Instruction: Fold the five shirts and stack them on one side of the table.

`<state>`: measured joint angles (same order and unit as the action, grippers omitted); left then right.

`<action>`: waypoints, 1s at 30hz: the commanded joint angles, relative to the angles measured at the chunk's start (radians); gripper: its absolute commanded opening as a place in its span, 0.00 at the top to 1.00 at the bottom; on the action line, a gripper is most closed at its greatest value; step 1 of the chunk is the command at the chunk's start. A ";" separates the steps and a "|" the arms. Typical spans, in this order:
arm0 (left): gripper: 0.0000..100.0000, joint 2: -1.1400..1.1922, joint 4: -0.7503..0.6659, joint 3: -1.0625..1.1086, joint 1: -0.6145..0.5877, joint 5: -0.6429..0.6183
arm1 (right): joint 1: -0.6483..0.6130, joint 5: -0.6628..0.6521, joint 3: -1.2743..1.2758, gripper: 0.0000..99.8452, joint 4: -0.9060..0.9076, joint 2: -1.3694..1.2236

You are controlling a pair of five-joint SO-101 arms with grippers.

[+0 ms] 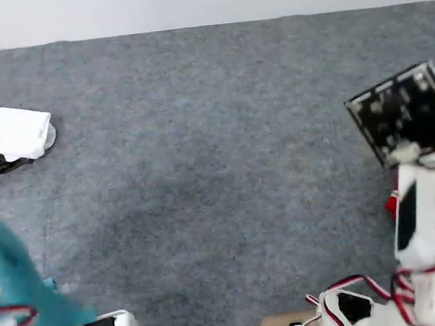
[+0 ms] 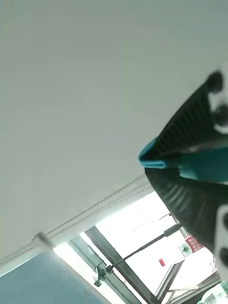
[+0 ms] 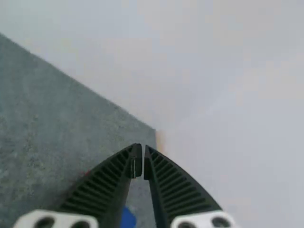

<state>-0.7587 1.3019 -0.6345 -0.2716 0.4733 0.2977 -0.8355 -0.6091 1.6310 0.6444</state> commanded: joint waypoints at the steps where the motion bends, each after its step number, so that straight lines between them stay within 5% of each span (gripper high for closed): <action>1: 1.00 0.029 -0.005 0.038 0.026 0.008 | 0.005 -0.003 0.058 0.99 0.002 -0.005; 9: 1.00 0.074 -0.094 0.087 0.175 0.011 | -0.004 -0.002 0.141 0.99 0.002 -0.005; 21: 1.00 0.175 -0.081 0.519 -0.129 0.014 | -0.344 0.068 0.470 0.99 0.033 -0.019; 30: 1.00 0.164 -0.083 0.854 -0.216 0.084 | -0.638 0.224 0.781 0.99 -0.306 -0.305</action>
<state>-0.5854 1.2405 0.1634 -0.4634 0.5363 -0.2762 -0.6483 0.1580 1.4331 0.4511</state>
